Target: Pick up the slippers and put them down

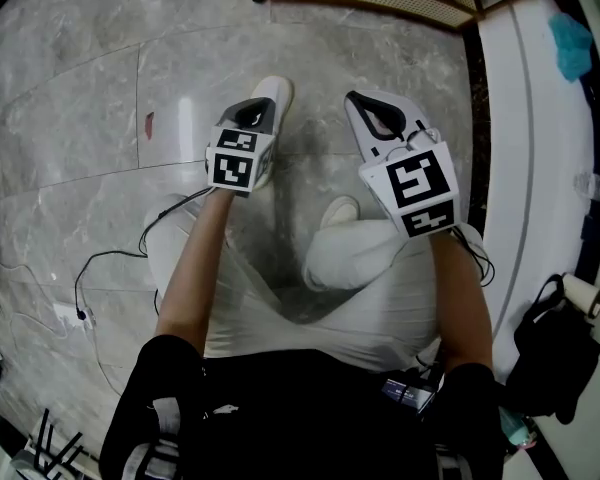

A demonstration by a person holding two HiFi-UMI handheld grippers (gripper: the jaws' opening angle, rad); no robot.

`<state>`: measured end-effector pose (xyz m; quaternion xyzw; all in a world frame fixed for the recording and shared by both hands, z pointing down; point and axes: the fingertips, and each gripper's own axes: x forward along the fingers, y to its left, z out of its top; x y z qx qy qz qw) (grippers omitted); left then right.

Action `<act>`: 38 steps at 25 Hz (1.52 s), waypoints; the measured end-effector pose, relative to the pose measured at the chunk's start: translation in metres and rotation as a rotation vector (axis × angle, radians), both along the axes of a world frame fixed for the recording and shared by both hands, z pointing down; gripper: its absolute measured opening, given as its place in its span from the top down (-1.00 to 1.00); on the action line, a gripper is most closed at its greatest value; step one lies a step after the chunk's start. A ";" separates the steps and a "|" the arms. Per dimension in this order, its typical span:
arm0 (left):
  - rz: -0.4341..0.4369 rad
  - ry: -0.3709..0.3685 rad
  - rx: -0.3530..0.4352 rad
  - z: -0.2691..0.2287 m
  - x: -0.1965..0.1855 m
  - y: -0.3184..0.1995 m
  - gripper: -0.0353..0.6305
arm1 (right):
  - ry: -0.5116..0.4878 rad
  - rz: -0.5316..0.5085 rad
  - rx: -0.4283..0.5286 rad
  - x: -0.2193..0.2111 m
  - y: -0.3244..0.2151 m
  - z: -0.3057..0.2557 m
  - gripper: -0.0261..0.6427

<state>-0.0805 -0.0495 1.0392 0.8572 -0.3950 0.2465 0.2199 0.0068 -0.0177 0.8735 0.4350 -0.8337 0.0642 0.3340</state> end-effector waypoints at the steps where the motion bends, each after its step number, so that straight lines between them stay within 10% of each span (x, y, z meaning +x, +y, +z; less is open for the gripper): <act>1: -0.001 0.010 0.023 -0.009 0.000 -0.003 0.88 | 0.001 0.002 0.003 0.000 -0.001 0.000 0.93; 25: 0.060 0.170 0.392 -0.197 0.026 -0.015 0.88 | -0.201 0.085 0.051 -0.001 -0.044 -0.058 0.93; 38: -0.003 0.179 0.377 -0.264 0.031 -0.048 0.88 | -0.375 0.180 0.160 0.028 -0.081 -0.139 0.93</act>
